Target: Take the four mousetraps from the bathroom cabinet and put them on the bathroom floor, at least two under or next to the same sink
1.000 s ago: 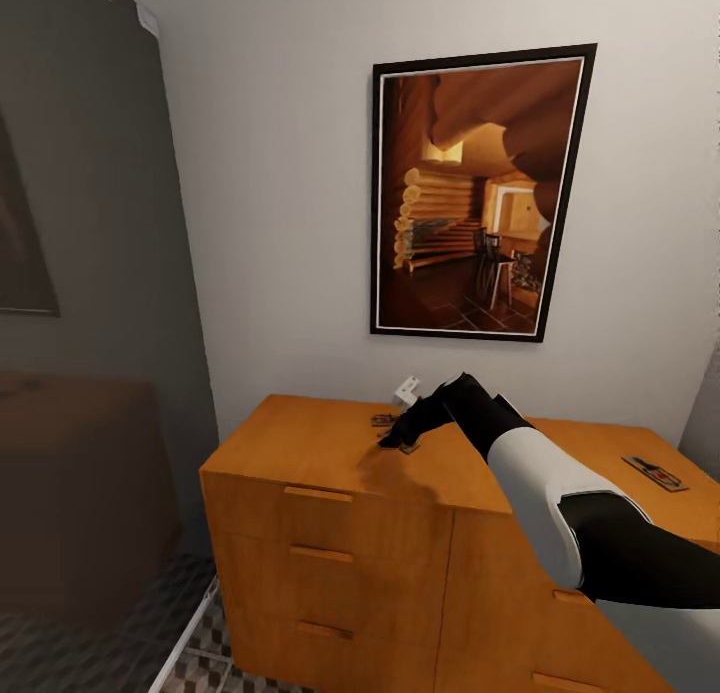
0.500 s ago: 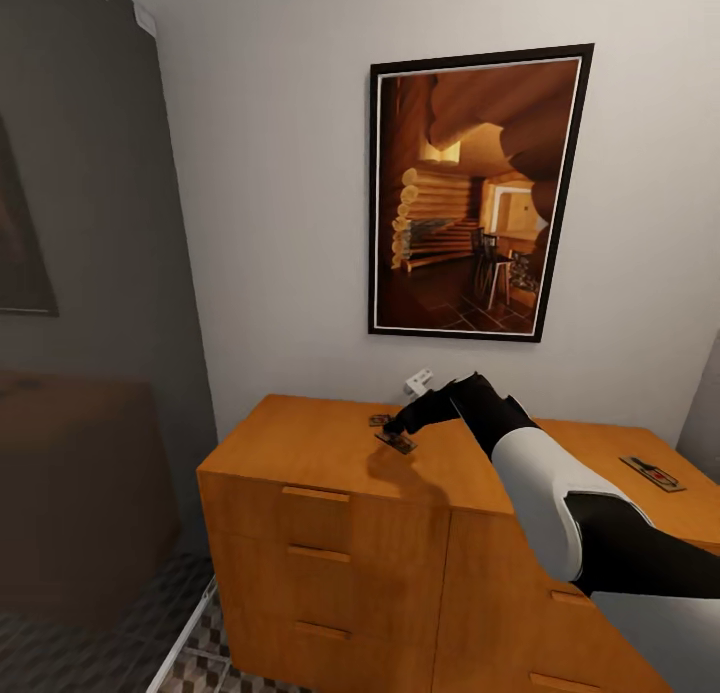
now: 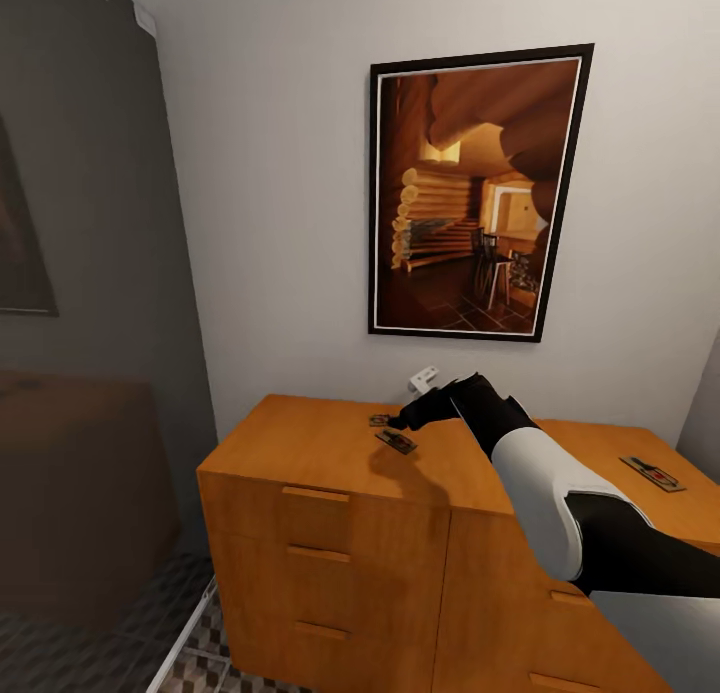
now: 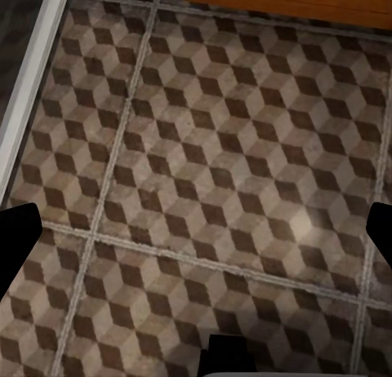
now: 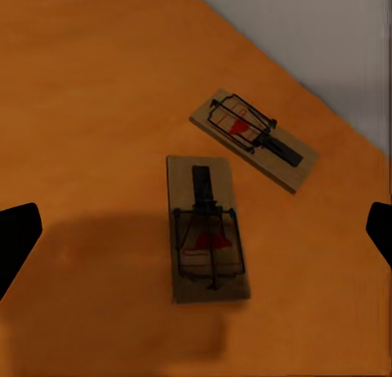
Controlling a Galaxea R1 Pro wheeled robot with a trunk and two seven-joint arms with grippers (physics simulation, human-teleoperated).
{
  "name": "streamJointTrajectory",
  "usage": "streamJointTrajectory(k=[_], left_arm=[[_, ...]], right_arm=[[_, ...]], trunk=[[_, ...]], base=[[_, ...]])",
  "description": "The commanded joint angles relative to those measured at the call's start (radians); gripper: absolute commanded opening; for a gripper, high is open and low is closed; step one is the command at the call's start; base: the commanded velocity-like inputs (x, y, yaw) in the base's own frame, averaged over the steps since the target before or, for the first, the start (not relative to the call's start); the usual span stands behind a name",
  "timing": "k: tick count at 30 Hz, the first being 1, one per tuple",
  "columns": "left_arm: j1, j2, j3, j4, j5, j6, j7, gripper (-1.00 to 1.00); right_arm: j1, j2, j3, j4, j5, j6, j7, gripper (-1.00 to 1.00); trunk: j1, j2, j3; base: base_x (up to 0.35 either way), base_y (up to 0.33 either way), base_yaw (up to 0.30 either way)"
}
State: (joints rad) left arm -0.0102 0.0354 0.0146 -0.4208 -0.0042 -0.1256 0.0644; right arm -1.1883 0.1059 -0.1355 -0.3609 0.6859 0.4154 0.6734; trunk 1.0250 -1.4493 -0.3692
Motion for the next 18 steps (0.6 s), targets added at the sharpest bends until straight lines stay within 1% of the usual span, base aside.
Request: streamJointTrajectory(k=[1, 6, 18], left_arm=[[-0.001, 0.0, 0.001, 0.001, 0.0, -0.003, 0.002, 1.0], [-0.001, 0.0, 0.001, 0.001, 0.0, -0.003, 0.002, 1.0], [-0.001, 0.0, 0.001, 0.001, 0.0, -0.003, 0.002, 1.0]], right_arm=[[-0.001, 0.001, -0.008, -0.002, 0.007, 0.006, 0.002, 1.0], [-0.001, 0.001, -0.01, -0.001, 0.007, 0.01, -0.028, 1.0], [-0.001, 0.003, -0.01, 0.004, 0.006, 0.011, -0.034, 1.0]], trunk=[[0.0, -0.001, -0.001], [0.0, -0.001, -0.001], [0.0, -0.001, -0.001]], base=[[0.0, 0.0, 0.0], [0.0, 0.0, 0.0], [0.0, 0.0, 0.0]])
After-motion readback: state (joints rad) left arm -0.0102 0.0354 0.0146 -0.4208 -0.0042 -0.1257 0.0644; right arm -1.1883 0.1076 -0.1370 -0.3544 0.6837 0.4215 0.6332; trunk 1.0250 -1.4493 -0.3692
